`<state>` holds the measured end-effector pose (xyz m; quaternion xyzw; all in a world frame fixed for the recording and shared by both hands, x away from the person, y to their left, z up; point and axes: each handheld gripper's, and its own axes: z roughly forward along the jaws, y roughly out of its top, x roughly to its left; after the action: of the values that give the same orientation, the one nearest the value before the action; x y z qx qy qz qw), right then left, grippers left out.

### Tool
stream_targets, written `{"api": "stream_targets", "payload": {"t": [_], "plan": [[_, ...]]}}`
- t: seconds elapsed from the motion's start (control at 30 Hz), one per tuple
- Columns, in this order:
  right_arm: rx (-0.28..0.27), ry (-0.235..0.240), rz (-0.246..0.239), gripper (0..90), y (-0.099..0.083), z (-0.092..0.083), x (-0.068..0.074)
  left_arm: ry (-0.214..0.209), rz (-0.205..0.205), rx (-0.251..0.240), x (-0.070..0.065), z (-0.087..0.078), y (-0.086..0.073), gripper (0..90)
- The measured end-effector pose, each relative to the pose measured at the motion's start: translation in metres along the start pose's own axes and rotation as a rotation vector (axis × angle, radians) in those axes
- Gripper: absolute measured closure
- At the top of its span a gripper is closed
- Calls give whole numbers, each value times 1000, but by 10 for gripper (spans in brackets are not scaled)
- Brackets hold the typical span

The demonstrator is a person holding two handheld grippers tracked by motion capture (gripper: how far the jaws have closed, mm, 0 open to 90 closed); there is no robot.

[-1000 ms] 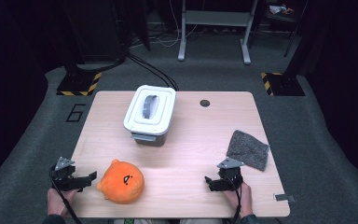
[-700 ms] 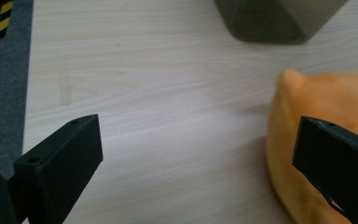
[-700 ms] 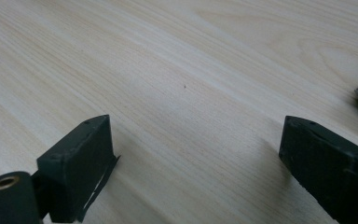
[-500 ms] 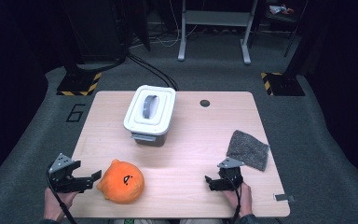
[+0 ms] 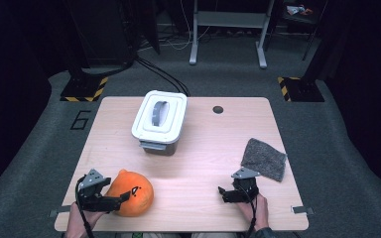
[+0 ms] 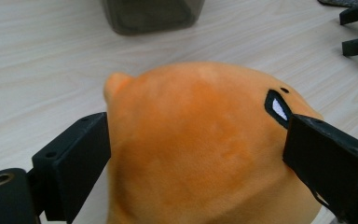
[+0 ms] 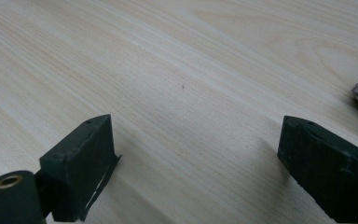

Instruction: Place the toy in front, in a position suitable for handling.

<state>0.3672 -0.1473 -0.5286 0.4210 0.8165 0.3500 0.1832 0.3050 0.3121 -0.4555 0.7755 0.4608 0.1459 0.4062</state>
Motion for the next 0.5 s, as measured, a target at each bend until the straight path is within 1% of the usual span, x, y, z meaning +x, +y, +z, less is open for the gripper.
{"api": "stream_targets", "payload": {"t": [0.13, 0.2, 0.27, 0.37, 0.4, 0.43, 0.5], "plan": [[1, -3, -2, 101, 0, 0, 0, 1, 1, 2, -2, 7, -5, 117], [2, -3, -1, 100, 0, 0, 0, 6, -9, 8, -3, 10, -7, 148], [1, -3, -1, 101, 0, 0, 0, 13, -6, 28, -4, 14, -8, 186], [3, -4, 3, 101, 0, -1, 0, 34, 11, 58, -9, 17, -7, 273], [5, -4, -1, 102, -1, -1, 0, 40, 10, 67, -10, 17, -7, 306], [5, -5, 5, 107, -1, -1, 0, 47, 8, 59, -10, 18, -8, 352], [3, -6, -3, 112, -1, -2, -1, 44, 15, 65, -11, 17, -10, 433]]}}
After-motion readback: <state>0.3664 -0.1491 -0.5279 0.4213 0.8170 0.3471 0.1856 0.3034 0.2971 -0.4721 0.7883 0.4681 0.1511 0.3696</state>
